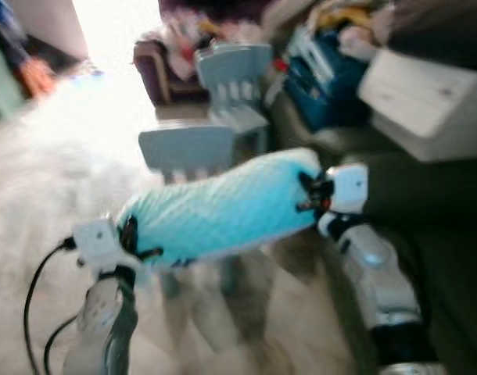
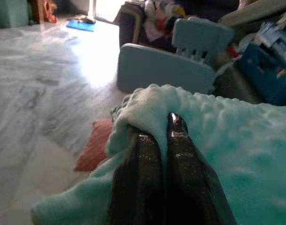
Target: Move the pillow to the sofa
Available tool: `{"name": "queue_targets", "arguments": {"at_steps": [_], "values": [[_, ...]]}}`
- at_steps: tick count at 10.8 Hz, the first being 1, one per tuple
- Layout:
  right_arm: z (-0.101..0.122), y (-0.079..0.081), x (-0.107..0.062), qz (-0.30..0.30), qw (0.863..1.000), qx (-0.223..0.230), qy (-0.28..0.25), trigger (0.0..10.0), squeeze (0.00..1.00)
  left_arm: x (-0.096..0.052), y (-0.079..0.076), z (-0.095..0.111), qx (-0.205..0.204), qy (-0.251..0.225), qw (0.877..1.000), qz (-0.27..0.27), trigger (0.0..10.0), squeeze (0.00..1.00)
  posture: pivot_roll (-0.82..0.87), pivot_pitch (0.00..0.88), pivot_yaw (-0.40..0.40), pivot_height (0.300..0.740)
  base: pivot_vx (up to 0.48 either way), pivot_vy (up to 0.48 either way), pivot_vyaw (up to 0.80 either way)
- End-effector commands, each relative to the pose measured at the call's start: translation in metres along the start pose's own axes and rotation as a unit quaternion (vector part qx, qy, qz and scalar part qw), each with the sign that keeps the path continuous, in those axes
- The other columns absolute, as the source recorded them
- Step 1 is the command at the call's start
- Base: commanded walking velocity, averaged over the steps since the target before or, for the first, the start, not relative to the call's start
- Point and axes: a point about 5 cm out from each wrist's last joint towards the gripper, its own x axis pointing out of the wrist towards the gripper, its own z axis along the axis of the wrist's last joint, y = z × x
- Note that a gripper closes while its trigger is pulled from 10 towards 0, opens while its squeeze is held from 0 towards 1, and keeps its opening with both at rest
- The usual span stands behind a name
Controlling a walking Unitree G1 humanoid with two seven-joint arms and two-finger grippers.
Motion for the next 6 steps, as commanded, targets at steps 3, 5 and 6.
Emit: {"name": "queue_targets", "arguments": {"at_steps": [3, 5, 6], "values": [[0.0078, 0.0022, 0.0033, 0.007, 1.000, -0.005, -0.012, 10.0, 0.00, -0.0003, -0.0003, 0.0032, -0.002, -0.005, 1.000, -0.002, 10.0, 0.00, -0.20, 0.000, 0.036, 0.740, -0.319, 0.000, 0.00], [0.0080, 0.0022, 0.0036, 0.007, 1.000, -0.005, -0.012, 10.0, 0.00, 0.0001, -0.0004, 0.0034, -0.001, -0.004, 1.000, -0.003, 10.0, 0.00, -0.20, 0.000, 0.036, 0.740, -0.315, 0.000, 0.00], [0.0081, 0.0022, 0.0037, 0.007, 1.000, -0.005, -0.012, 10.0, 0.00, 0.0002, -0.0005, 0.0033, -0.001, -0.004, 1.000, -0.003, 10.0, 0.00, -0.20, 0.000, 0.036, 0.740, -0.307, 0.000, 0.00]]}}
